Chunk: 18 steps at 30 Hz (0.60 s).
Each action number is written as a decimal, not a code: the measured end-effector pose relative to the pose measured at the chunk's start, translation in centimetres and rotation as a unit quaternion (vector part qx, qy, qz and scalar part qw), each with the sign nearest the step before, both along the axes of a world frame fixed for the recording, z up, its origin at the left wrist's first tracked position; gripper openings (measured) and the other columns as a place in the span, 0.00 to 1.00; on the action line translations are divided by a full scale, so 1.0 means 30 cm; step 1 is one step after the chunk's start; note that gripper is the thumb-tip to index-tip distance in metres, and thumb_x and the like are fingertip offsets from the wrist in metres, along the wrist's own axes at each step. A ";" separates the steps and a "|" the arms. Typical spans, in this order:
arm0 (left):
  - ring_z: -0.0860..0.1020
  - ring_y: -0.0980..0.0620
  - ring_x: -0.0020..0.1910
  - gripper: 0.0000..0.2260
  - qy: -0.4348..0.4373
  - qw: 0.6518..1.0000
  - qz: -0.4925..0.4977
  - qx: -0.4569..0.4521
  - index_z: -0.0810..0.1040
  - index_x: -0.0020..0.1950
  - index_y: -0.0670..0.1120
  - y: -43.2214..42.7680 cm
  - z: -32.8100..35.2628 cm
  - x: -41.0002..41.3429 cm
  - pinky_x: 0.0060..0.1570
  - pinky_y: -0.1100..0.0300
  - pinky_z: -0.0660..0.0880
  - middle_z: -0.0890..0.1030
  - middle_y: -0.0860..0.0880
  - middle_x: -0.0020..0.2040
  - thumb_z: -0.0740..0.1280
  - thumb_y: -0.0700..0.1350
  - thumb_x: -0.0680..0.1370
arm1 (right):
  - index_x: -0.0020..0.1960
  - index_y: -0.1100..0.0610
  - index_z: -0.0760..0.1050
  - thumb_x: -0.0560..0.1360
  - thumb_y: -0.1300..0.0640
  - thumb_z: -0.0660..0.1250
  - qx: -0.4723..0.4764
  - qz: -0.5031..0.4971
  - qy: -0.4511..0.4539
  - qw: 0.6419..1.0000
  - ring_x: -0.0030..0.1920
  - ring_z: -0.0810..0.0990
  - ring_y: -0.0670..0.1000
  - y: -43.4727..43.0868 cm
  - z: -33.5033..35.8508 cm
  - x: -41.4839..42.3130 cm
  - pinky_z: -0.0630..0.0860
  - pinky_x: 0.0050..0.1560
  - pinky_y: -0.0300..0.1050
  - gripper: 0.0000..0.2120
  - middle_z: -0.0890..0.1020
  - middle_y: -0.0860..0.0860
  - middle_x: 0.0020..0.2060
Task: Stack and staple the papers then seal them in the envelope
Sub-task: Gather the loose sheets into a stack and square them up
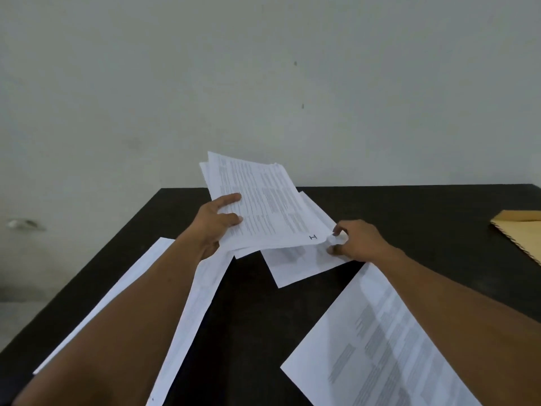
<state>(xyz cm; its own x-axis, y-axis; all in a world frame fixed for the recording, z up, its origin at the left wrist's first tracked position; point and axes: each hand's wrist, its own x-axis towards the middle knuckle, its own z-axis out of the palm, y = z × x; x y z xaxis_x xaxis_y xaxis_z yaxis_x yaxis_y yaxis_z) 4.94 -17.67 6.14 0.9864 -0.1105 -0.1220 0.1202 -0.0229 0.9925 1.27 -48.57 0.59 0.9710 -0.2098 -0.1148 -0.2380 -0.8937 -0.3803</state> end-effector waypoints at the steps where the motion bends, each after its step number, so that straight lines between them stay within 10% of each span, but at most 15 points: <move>1: 0.82 0.45 0.55 0.21 0.003 1.000 0.002 -0.002 0.80 0.65 0.50 0.002 -0.001 0.003 0.50 0.52 0.83 0.78 0.46 0.63 0.68 0.30 0.77 | 0.54 0.45 0.75 0.65 0.40 0.77 -0.010 -0.012 -0.007 1.000 0.55 0.77 0.54 0.013 -0.016 0.010 0.77 0.58 0.52 0.21 0.76 0.50 0.56; 10: 0.81 0.50 0.48 0.17 0.018 1.000 0.000 -0.021 0.82 0.63 0.49 -0.046 0.011 0.010 0.35 0.62 0.81 0.80 0.51 0.54 0.66 0.34 0.79 | 0.54 0.49 0.72 0.73 0.58 0.72 0.142 -0.011 -0.056 0.988 0.56 0.78 0.55 0.022 -0.012 0.053 0.80 0.52 0.51 0.13 0.78 0.51 0.59; 15: 0.81 0.50 0.52 0.16 0.034 0.998 -0.002 -0.054 0.83 0.62 0.49 -0.132 -0.014 0.012 0.43 0.58 0.80 0.81 0.50 0.57 0.67 0.35 0.78 | 0.55 0.61 0.74 0.79 0.62 0.66 0.574 -0.064 -0.120 0.807 0.45 0.84 0.55 0.044 0.100 -0.025 0.79 0.34 0.46 0.06 0.85 0.57 0.49; 18: 0.81 0.47 0.53 0.14 0.053 0.997 -0.005 -0.050 0.83 0.61 0.49 -0.201 -0.025 0.001 0.52 0.49 0.80 0.81 0.49 0.58 0.69 0.36 0.78 | 0.54 0.57 0.76 0.81 0.57 0.64 0.653 -0.063 -0.126 0.744 0.42 0.85 0.54 0.032 0.163 -0.061 0.78 0.39 0.48 0.05 0.86 0.56 0.46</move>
